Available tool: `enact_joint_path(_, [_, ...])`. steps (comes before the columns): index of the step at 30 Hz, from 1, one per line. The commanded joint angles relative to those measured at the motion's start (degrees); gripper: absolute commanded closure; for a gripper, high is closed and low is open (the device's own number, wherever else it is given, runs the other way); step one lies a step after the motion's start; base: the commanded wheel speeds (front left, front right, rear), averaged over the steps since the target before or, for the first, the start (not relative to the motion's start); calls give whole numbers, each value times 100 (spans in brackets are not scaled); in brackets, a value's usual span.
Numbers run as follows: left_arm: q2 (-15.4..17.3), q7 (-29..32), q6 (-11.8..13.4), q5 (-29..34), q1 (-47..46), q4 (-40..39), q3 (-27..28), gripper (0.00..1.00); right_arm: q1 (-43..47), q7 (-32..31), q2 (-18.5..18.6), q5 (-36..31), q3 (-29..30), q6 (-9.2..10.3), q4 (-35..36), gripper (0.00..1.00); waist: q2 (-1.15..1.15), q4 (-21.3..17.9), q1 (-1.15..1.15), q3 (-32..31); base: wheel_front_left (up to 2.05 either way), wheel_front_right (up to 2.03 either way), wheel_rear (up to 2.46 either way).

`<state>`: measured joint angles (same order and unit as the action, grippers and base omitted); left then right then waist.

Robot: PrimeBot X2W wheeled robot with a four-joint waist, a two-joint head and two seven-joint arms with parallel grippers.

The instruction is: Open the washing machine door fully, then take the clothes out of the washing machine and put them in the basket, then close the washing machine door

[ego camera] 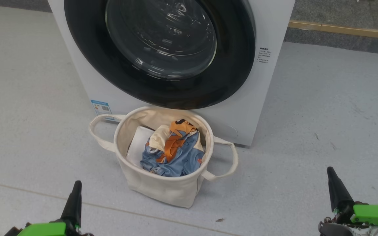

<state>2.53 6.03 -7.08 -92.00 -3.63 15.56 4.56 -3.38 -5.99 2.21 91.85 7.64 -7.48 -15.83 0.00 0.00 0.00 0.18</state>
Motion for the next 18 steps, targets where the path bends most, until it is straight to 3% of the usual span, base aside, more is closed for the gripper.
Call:
enact_joint_path(1, [34,44,-41,-19,-255,-154,193,100,-280,-47,66,34,-115,-1,180,100,0,0,0,0,0,0,0])
enact_joint_path(18, [34,44,-41,-19,-255,-154,193,100,-280,-47,66,34,-115,-1,180,100,0,0,0,0,0,0,0])
